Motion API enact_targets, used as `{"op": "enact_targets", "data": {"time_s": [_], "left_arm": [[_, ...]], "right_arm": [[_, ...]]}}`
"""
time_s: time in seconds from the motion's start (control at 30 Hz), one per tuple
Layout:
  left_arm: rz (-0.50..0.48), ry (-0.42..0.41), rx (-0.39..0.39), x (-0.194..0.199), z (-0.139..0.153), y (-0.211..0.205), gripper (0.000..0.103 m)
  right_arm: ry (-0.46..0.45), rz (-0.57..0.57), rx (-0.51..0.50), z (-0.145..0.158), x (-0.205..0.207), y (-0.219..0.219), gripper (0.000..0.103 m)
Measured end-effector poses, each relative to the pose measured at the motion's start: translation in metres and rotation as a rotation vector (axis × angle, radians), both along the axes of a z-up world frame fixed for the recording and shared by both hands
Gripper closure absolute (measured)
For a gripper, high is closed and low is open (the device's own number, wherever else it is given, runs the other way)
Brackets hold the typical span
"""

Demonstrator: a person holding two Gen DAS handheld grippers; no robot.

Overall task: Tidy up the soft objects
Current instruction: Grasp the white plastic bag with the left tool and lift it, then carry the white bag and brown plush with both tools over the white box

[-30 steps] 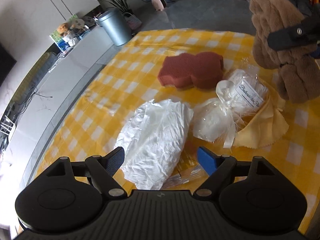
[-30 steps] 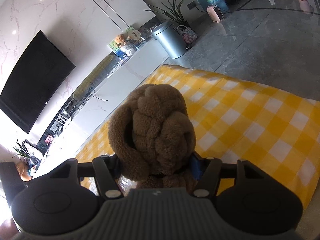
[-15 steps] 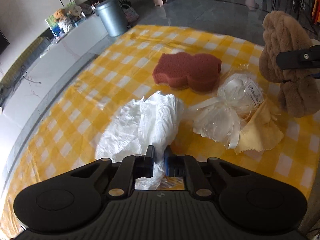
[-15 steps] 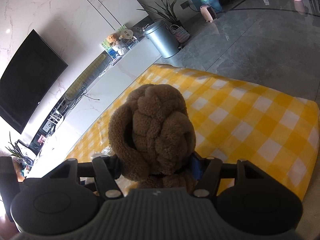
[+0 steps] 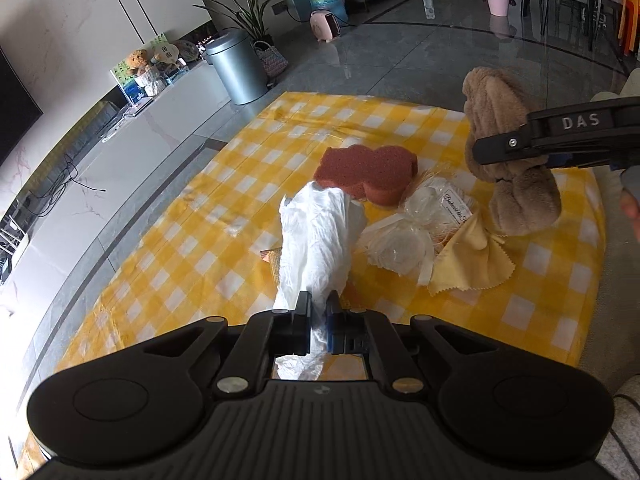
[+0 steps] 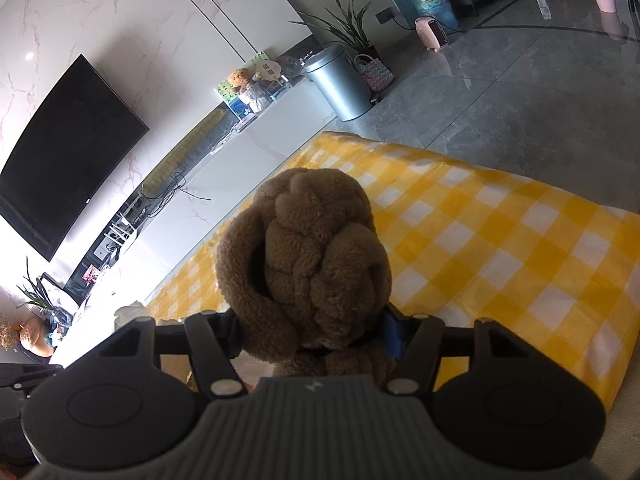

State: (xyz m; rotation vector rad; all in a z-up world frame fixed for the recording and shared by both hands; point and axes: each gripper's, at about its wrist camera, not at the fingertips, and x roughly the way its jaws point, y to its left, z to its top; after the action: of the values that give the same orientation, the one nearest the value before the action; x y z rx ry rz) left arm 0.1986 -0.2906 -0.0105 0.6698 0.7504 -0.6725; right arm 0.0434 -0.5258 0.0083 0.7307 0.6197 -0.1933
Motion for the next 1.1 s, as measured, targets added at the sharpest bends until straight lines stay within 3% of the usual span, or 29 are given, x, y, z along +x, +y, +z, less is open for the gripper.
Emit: {"op": "enact_targets", "data": {"time_s": [0.13, 0.3, 0.67, 0.8, 0.93, 1.1], "left_arm": [[-0.010, -0.045, -0.004, -0.017, 0.017, 0.008, 0.096], [-0.026, -0.070, -0.092, -0.029, 0.042, 0.027, 0.096], [0.144, -0.040, -0.320, -0.048, 0.079, 0.086, 0.096], [0.156, -0.046, -0.414, -0.066, 0.086, 0.111, 0.096], [0.241, 0.002, -0.494, -0.071, 0.092, 0.142, 0.096], [0.327, -0.026, -0.573, -0.073, 0.099, 0.190, 0.096]], "right_arm": [[-0.012, -0.009, -0.007, 0.004, -0.002, -0.001, 0.040], [-0.061, -0.034, -0.019, 0.015, -0.010, 0.000, 0.041], [-0.111, -0.030, -0.044, 0.033, -0.020, 0.011, 0.041], [-0.168, -0.017, -0.055, 0.049, -0.029, 0.018, 0.040], [-0.235, 0.012, -0.048, 0.068, -0.035, 0.030, 0.041], [-0.294, 0.099, -0.044, 0.086, -0.035, 0.054, 0.040]]}}
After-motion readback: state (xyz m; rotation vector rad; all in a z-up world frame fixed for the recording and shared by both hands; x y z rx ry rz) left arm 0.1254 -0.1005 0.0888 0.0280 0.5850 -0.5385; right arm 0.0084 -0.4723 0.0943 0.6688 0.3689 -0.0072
